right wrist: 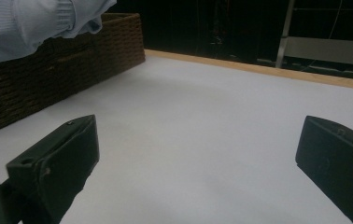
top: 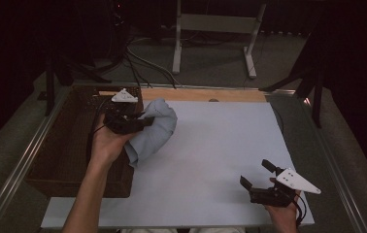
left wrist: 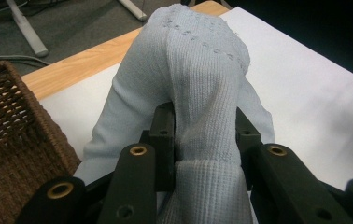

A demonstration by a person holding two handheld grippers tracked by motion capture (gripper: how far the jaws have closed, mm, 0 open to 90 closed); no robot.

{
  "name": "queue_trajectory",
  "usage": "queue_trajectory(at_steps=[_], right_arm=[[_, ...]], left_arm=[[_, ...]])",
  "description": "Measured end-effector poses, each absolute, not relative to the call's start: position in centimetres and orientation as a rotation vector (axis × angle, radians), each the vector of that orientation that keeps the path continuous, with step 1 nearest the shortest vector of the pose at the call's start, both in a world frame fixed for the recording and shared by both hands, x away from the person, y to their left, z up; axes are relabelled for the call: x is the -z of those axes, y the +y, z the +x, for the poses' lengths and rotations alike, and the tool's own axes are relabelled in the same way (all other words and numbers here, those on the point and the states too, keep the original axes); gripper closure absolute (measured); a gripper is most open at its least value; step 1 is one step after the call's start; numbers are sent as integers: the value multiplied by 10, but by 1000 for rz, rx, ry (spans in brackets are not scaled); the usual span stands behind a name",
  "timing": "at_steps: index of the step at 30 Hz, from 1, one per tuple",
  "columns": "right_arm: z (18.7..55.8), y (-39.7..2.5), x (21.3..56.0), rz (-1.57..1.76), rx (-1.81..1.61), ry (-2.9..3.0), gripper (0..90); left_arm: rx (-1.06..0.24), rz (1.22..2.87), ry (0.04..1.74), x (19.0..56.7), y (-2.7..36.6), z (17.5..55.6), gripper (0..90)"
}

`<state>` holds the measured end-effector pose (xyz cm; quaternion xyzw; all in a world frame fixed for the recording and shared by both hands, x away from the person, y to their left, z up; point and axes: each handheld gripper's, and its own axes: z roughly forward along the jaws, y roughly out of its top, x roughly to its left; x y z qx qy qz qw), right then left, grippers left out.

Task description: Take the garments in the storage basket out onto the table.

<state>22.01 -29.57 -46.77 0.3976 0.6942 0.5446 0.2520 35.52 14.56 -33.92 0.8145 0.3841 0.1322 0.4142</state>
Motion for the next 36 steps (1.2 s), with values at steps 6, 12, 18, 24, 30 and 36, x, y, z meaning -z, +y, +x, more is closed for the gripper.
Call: queue_trajectory(at_steps=[6, 12, 18, 24, 30, 36], right_arm=[[220, -296, 468, 1082, -1482, 1887, 0], [220, -296, 467, 1080, -1480, 1884, 0], [220, -297, 467, 1081, -1480, 1883, 0], [220, -297, 467, 1082, -1482, 1882, 0], [220, -297, 467, 1083, -1482, 1881, 0], [220, -298, 467, 1084, -1483, 1879, 0]], left_arm=[[-329, 2051, 963, 342, 139, 357, 715], [-333, 2048, 969, 344, 134, 358, 715], [-332, 2053, 969, 348, 127, 359, 715], [-318, 2064, 957, 352, 118, 360, 715], [-299, 2067, 953, 356, 109, 362, 715], [-289, 2070, 952, 362, 102, 363, 718]])
